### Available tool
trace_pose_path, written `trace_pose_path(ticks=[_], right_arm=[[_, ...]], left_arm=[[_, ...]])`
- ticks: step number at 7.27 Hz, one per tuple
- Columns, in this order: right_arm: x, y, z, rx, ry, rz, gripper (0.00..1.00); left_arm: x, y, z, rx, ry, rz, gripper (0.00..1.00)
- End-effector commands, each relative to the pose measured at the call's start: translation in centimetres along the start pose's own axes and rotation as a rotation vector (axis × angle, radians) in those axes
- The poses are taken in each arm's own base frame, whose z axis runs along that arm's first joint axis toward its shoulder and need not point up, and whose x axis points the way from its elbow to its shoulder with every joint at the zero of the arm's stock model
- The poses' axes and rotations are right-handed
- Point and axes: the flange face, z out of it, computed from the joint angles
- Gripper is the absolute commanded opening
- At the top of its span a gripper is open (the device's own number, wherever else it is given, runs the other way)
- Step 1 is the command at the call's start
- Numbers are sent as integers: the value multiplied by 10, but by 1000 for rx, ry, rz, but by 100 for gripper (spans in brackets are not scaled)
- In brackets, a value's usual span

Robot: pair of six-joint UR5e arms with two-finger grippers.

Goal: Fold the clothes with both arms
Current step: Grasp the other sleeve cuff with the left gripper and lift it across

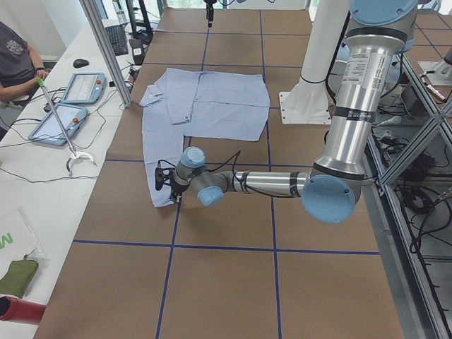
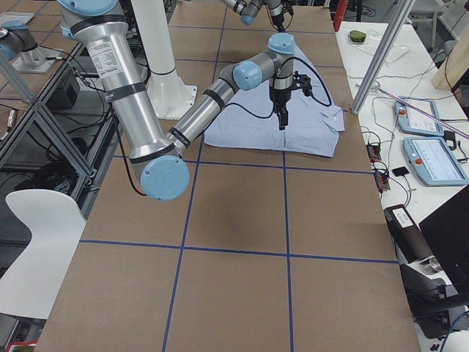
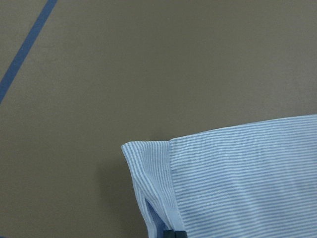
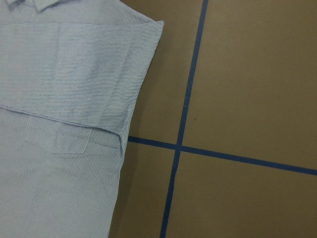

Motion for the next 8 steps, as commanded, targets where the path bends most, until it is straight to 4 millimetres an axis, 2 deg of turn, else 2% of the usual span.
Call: trace_pose_path(ticks=[1, 2, 3, 4, 6, 8], right_arm=[[16, 14, 17, -39, 2, 30, 100], [16, 21, 25, -68, -9, 32, 100], [17, 31, 40, -100, -1, 28, 100], [15, 37, 46, -113, 2, 40, 100], [5, 55, 44, -109, -7, 83, 100], [32, 85, 52, -92, -23, 69, 100]], left_arm=[[60, -14, -34, -12, 10, -4, 0], [108, -28, -58, -19, -1, -22, 0], [167, -47, -80, -25, -9, -68, 0], [226, -51, -95, -41, -1, -98, 0], [333, -34, -110, -89, 45, -183, 0], [419, -23, -128, -163, 127, -256, 0]])
